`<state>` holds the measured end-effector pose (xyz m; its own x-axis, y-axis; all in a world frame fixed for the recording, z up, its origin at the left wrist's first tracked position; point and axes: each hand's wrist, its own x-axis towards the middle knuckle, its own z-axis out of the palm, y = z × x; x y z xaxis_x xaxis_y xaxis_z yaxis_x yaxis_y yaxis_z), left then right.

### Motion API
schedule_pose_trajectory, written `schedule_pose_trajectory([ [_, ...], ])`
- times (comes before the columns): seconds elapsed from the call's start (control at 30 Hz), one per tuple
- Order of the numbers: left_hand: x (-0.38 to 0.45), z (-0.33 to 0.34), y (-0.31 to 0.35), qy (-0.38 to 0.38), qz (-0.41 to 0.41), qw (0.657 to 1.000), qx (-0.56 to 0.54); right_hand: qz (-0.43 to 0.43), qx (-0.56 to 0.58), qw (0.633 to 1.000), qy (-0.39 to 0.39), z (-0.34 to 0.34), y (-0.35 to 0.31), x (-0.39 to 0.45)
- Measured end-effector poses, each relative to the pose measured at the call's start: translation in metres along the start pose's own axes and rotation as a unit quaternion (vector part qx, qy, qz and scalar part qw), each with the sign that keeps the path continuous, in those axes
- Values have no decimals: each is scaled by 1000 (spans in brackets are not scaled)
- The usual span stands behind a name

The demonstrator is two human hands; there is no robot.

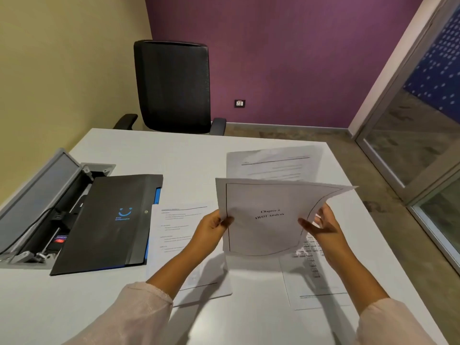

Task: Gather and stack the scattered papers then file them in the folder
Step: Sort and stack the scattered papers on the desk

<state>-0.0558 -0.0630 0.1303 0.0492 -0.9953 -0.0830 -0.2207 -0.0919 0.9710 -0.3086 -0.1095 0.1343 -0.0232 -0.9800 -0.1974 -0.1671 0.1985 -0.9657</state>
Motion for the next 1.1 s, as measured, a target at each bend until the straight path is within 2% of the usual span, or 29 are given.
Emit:
schedule_pose_trajectory([
  [0.1, -1, 0, -1, 6, -1, 1000, -16, 34, -14, 999, -33, -3, 7, 2],
  [0.33, 5, -1, -5, 26, -2, 999, -27, 29, -94, 995, 0, -9, 4, -2],
  [0.47, 5, 3, -11, 44, -7, 998, -32, 31, -70, 997, -3, -4, 3, -2],
  [0.6, -5, 13, -23, 6, -42, 999, -35, 53, -32, 998, -14, 4, 16, -11],
  [0.67, -9, 22, -34, -7, -84, 996, -6, 57, -86, 994, -35, 12, 32, -18],
  [0.73, -9, 31, -49, -4, -131, 991, 31, 39, -205, 977, -43, 19, 54, -20],
  [0.8, -8, 34, -63, 18, -172, 984, 49, 37, -246, 968, -26, 26, 65, -20],
  [0.93, -5, 20, -77, 105, -199, 973, 61, 31, -222, 974, 4, 45, 64, -14],
  [1.1, -16, -17, -89, 207, -222, 951, 63, 71, -189, 978, -53, 92, 60, -18],
])
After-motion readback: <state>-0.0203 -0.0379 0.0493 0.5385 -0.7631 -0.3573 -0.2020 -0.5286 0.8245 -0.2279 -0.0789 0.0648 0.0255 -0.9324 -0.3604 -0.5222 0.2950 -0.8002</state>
